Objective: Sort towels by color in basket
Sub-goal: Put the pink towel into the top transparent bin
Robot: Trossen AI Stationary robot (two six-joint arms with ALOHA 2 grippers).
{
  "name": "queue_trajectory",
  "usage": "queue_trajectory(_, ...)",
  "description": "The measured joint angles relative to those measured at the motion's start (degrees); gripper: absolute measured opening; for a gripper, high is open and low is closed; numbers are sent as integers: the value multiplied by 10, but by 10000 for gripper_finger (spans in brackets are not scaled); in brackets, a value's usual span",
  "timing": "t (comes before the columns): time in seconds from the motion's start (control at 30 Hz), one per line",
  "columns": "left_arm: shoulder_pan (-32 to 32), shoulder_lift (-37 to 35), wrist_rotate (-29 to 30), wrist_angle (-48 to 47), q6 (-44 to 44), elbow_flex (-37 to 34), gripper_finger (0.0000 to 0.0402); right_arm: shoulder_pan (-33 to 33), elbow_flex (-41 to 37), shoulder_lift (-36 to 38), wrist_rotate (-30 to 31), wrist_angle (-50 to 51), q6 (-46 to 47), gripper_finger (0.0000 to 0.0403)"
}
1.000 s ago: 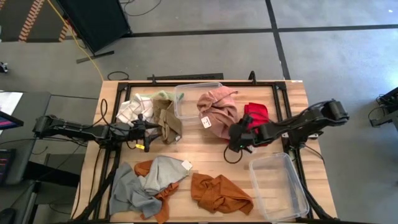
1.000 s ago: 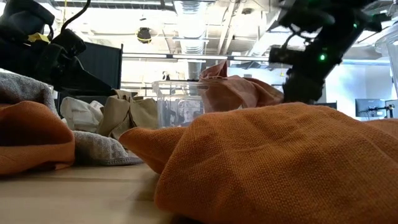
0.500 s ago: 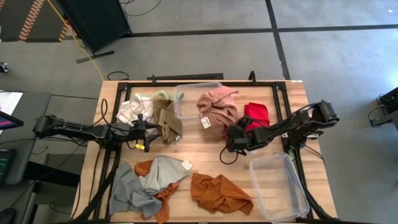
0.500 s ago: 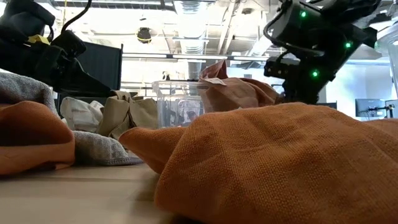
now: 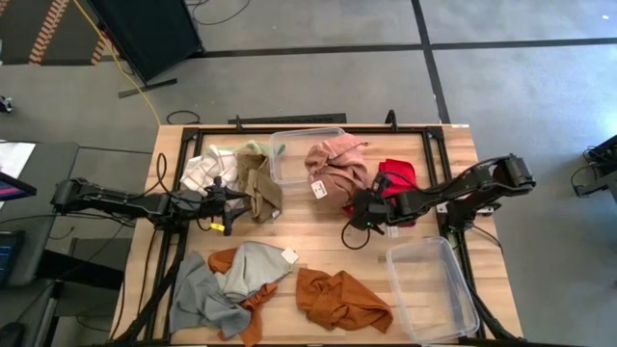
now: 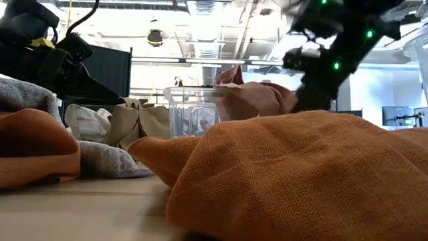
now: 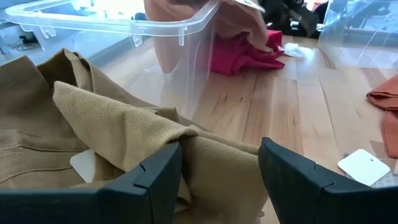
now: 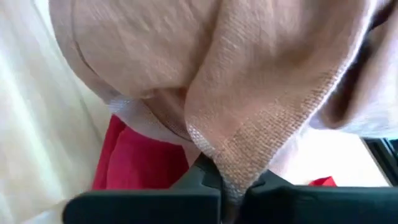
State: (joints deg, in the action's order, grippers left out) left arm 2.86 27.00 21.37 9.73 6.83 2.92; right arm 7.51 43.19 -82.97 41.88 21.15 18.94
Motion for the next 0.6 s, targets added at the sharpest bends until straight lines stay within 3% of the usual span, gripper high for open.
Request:
queue_trajectory(0.37,0,0,0,0,1,0,204,17,55,167,-22,22,-55,17)
queue_trajectory(0.6,0,0,0,0,2,0,204,10,58,235,-68,61,-35,54)
